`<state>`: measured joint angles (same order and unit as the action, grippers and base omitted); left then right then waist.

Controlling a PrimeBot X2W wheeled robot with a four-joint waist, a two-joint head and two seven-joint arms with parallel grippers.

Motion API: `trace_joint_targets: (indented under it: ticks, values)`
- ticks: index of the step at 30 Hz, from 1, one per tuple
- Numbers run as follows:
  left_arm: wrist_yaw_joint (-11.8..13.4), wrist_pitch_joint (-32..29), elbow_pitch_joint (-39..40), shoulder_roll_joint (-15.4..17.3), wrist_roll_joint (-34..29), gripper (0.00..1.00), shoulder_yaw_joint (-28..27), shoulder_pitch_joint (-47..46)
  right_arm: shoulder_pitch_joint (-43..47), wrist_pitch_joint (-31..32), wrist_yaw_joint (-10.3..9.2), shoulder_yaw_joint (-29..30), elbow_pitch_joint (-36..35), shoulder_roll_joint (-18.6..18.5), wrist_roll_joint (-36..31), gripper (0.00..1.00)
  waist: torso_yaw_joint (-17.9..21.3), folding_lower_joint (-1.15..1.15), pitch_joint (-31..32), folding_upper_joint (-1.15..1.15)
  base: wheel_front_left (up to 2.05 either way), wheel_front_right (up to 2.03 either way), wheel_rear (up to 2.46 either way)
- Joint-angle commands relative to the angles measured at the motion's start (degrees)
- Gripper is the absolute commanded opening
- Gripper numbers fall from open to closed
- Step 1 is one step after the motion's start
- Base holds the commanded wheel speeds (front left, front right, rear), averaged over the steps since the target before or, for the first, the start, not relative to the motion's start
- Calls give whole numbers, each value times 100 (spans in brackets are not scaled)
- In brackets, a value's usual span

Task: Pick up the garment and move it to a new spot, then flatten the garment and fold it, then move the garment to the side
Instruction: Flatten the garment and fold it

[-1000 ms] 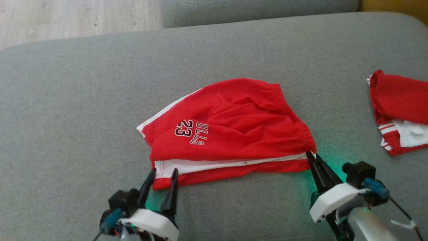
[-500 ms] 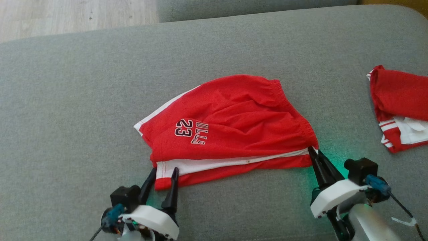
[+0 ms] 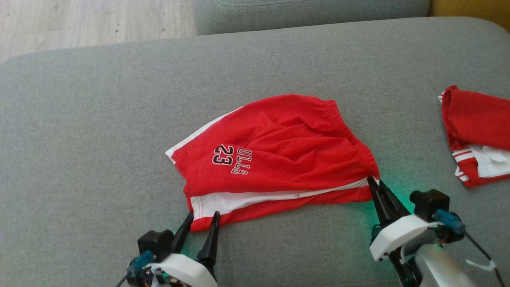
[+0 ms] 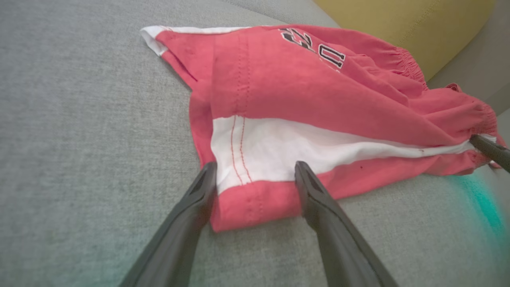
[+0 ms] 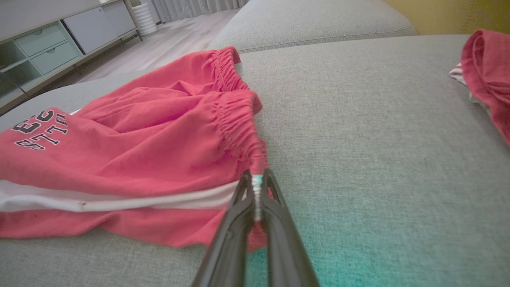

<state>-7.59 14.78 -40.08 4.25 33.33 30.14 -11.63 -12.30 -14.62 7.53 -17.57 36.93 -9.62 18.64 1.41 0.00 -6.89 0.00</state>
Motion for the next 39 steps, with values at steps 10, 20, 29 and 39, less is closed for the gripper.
trace_joint_targets:
  ticks: [10, 20, 29, 39]
  values:
    - [10, 22, -110, 152, 258, 100, 28, -269, -81, -38, -4, -130, -111, 54, -16, 0, 41, 0, -16, 0, 0, 0, 0]
    - [10, 22, -298, 269, 300, 100, -14, -610, -171, -38, -4, -222, -115, 82, -3, 0, 99, 0, -97, 0, 0, 0, 0]
    - [10, 22, -338, 289, 473, 100, 229, -674, -204, -38, -4, -228, -106, 100, 19, 0, 107, 0, -150, 0, 0, 0, 0]
    - [10, 22, -72, 433, 694, 0, 540, -699, -232, -38, -4, -209, -160, 111, 38, 0, 67, 0, -151, 0, 0, 0, 0]
